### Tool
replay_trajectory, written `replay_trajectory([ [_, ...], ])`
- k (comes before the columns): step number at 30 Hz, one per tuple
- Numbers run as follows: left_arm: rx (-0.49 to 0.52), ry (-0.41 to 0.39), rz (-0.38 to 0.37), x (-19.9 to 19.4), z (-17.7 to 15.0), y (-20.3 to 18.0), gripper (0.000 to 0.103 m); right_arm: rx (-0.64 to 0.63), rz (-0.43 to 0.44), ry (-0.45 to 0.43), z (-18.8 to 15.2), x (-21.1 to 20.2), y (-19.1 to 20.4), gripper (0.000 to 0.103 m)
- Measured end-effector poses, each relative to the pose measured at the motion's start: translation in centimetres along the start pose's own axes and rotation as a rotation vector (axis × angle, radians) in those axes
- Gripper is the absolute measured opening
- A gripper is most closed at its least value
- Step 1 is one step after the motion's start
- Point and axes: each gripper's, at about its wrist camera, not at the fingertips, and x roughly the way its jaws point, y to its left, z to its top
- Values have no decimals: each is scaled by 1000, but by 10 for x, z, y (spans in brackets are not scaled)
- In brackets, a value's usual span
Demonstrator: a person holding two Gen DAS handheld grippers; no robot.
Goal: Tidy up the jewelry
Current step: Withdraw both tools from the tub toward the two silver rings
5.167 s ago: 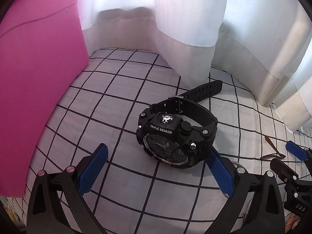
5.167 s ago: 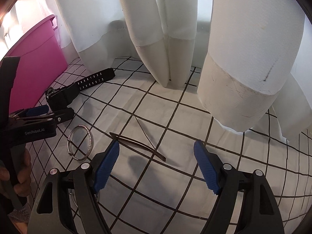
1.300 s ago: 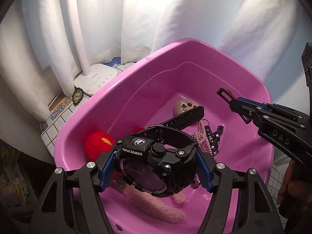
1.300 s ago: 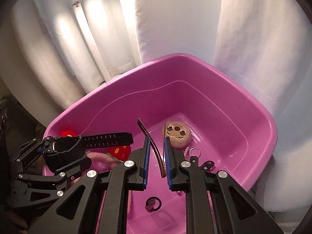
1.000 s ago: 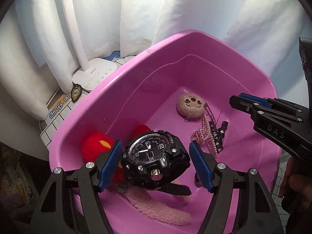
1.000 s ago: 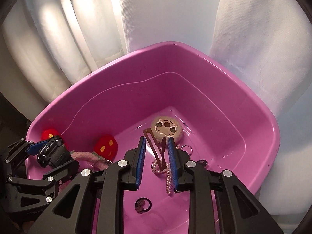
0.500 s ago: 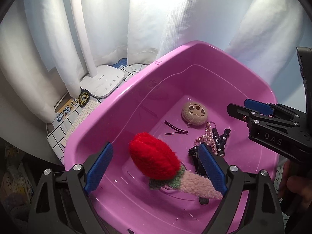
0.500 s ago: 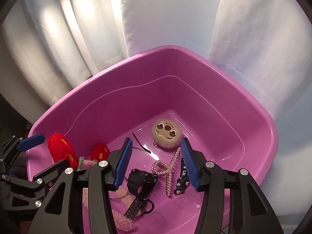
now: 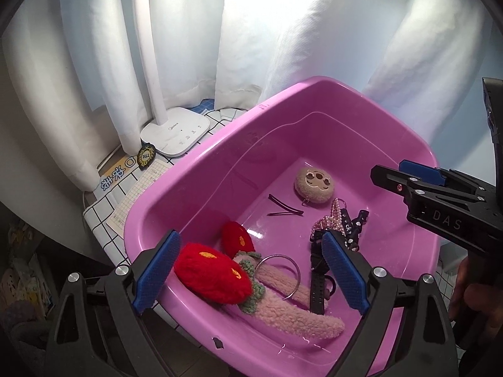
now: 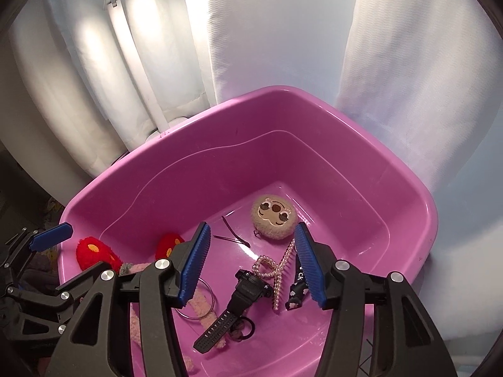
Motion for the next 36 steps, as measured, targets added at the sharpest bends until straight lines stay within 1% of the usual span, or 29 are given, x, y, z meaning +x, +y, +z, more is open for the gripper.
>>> replay_trajectory([
  [2,0,-9,3,-4,-1,-1,90,-1,2,-11,-2,-6,1,57],
  [5,-2,-17,3,-10,-4,-1,91,-6,0,-24,-6,-15,4,57],
  [7,-7,-23,2,-14,-6,-1,93,-9,-2,-30,-8,-20,5,57],
  [10,-11,-34,2,-20,-9,-2,94,-2,8,-42,-13,-28,3,64],
  [17,-13,-48,5,-36,-20,-8,95,30,14,-78,-30,-53,-3,65],
  [22,-3,-68,8,-50,-29,-20,95,52,18,-109,-51,-81,-10,66],
  [26,13,-87,1,-65,-38,-34,95,66,15,-138,-74,-108,-17,66],
  [29,28,-109,-8,-78,-47,-48,95,88,4,-158,-99,-130,-26,66],
  [30,33,-117,-11,-83,-51,-53,96,97,0,-164,-109,-138,-30,66],
  [32,43,-131,-20,-91,-59,-63,96,116,-13,-175,-130,-153,-38,71],
  [36,72,-144,-50,-103,-78,-87,96,166,-58,-176,-178,-182,-59,71],
])
